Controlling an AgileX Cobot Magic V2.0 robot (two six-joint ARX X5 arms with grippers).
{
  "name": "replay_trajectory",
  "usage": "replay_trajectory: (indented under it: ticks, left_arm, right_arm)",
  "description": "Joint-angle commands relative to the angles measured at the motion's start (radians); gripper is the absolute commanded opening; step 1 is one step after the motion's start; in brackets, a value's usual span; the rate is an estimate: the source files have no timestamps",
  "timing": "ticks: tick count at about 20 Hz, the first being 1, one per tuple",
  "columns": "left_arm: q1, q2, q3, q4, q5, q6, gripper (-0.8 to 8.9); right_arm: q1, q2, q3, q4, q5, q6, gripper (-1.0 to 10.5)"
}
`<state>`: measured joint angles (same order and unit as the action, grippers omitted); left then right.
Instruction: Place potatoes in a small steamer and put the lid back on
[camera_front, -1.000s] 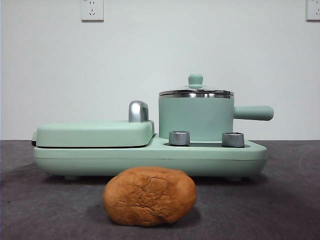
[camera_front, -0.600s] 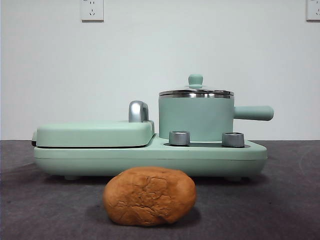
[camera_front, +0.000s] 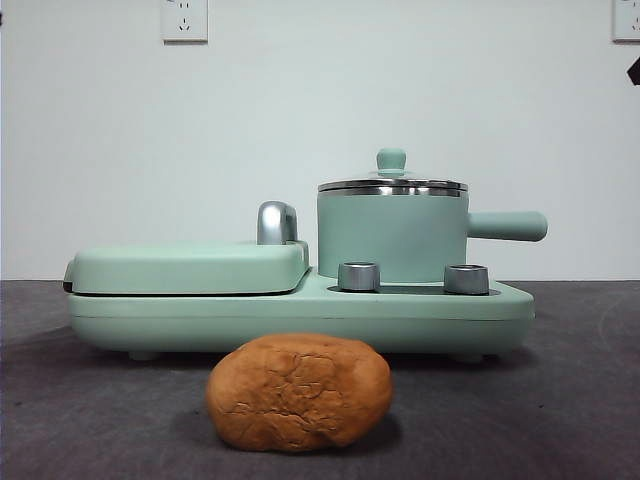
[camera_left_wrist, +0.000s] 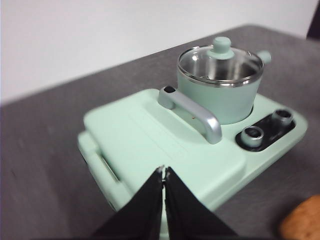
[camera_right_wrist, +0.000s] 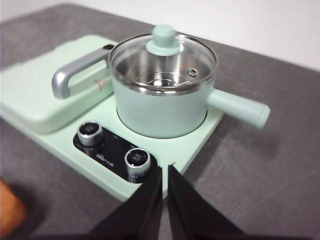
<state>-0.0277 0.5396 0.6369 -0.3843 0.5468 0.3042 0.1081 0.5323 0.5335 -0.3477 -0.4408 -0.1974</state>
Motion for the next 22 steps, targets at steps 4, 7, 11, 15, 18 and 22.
replay_trajectory:
  ticks: [4,7,11,15,18,22]
  left_arm:
    - [-0.014,0.022,0.030,0.018,0.006,0.128,0.41]
    - [-0.021,0.022,0.030,0.018,0.005,0.107,2.47]
    - [-0.033,0.022,0.030,0.019,0.005,0.068,3.11]
    - [-0.057,0.038,0.030,0.053,0.001,-0.011,3.08]
    - [-0.084,0.073,0.030,0.110,0.000,-0.068,3.08]
    - [-0.129,0.149,0.032,0.194,-0.001,-0.090,3.08]
  right_arm:
    - [0.010,0.009,0.017,0.011,0.003,-0.238,0.2]
    - [0.010,0.008,0.017,0.014,0.003,-0.237,0.9]
    - [0.010,0.008,0.017,0.018,0.003,-0.236,2.6]
    - [0.010,0.008,0.017,0.067,0.010,-0.182,2.7]
    - [0.010,0.010,0.022,0.102,0.034,-0.108,2.7]
    - [0.010,0.020,0.031,0.116,0.056,-0.046,2.7]
